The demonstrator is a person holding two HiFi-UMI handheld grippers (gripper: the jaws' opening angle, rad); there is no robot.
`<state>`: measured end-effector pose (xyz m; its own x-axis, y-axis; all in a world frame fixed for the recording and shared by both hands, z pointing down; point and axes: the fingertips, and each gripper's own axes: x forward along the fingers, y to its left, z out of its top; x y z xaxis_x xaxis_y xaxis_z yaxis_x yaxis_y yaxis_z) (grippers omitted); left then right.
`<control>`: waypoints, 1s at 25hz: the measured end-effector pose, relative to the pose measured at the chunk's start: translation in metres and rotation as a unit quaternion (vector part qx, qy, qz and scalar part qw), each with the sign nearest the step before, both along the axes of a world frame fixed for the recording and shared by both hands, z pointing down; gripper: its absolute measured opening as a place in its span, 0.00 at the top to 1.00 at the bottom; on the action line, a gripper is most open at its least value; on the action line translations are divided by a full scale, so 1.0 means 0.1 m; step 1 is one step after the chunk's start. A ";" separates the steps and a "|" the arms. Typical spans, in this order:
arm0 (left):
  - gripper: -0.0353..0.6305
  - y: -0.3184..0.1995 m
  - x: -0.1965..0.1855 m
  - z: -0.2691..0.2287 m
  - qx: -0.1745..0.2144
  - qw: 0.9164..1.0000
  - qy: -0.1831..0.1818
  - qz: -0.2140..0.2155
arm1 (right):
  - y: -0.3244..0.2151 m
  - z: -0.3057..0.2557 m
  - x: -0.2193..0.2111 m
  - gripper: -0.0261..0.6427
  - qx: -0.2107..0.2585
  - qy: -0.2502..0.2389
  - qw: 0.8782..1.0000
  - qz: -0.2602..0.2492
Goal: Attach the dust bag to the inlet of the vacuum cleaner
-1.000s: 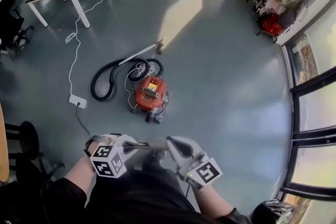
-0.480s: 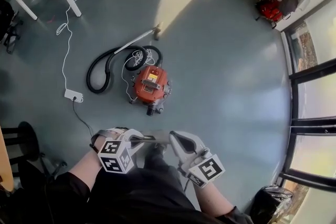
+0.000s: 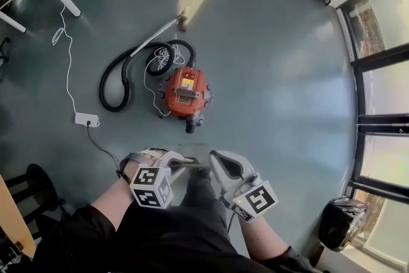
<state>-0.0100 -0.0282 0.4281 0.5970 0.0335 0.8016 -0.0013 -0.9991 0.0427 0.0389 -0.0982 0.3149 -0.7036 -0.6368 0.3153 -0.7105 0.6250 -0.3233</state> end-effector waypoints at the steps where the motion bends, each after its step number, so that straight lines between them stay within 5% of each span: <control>1: 0.89 -0.01 -0.01 0.04 -0.002 1.000 0.003 0.004 | -0.02 0.04 0.00 0.97 -0.002 0.000 1.000 0.008; 25: 0.89 -0.09 0.29 1.97 -0.035 0.999 0.000 0.010 | -0.57 2.11 0.23 0.97 -0.006 0.019 1.000 -0.021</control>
<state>0.0188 -0.0372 0.6253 0.5956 0.1005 0.7970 0.0179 -0.9936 0.1120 0.0618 -0.1551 0.5255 -0.7171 -0.6031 0.3494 -0.6956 0.6512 -0.3036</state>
